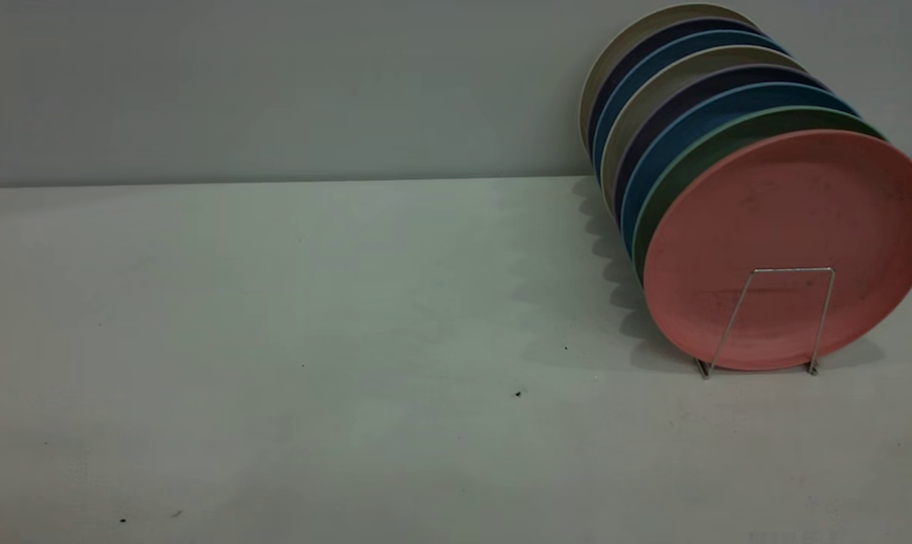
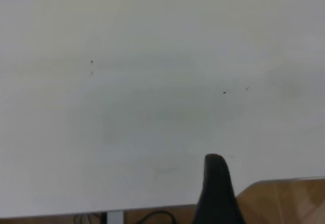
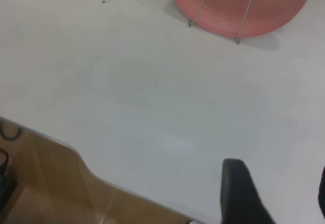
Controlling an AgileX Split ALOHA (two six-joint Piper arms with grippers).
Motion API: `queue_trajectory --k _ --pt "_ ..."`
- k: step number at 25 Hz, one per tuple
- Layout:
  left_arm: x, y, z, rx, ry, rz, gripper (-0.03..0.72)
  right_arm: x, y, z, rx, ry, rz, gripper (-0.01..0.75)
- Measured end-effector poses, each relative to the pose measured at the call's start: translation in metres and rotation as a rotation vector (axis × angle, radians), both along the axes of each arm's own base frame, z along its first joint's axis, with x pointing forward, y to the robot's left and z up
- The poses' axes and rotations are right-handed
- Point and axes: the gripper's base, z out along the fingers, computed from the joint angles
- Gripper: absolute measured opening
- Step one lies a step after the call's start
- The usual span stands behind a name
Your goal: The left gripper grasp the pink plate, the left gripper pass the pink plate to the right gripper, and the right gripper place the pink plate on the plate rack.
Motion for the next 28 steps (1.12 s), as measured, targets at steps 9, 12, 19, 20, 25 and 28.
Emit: queue_trajectory --k 9,12,19,20,25,28 --pt "0.0046 0.0021 -0.0082 0.026 0.012 0.004 0.568 0.0007 -0.0016 0.0003 0.006 -0.002 -0.028 0.390" --pt "0.0051 0.0021 -0.0085 0.026 0.010 -0.002 0.558 0.0010 -0.0024 0.0004 0.012 -0.002 -0.044 0.390" --pt "0.0048 0.0020 -0.0085 0.001 0.010 -0.027 0.510 0.0014 -0.0043 0.0004 0.021 0.000 -0.079 0.390" --pt "0.0048 0.0020 -0.0085 -0.006 0.010 -0.024 0.509 0.0014 -0.0043 0.0004 0.023 0.001 -0.081 0.392" --pt "0.0048 0.0019 -0.0087 -0.016 0.011 -0.041 0.508 0.0014 -0.0044 0.0003 0.025 0.001 -0.083 0.449" --pt "0.0046 0.0019 -0.0087 -0.017 0.012 -0.069 0.507 0.0015 -0.0047 0.0003 0.021 0.001 -0.085 0.484"
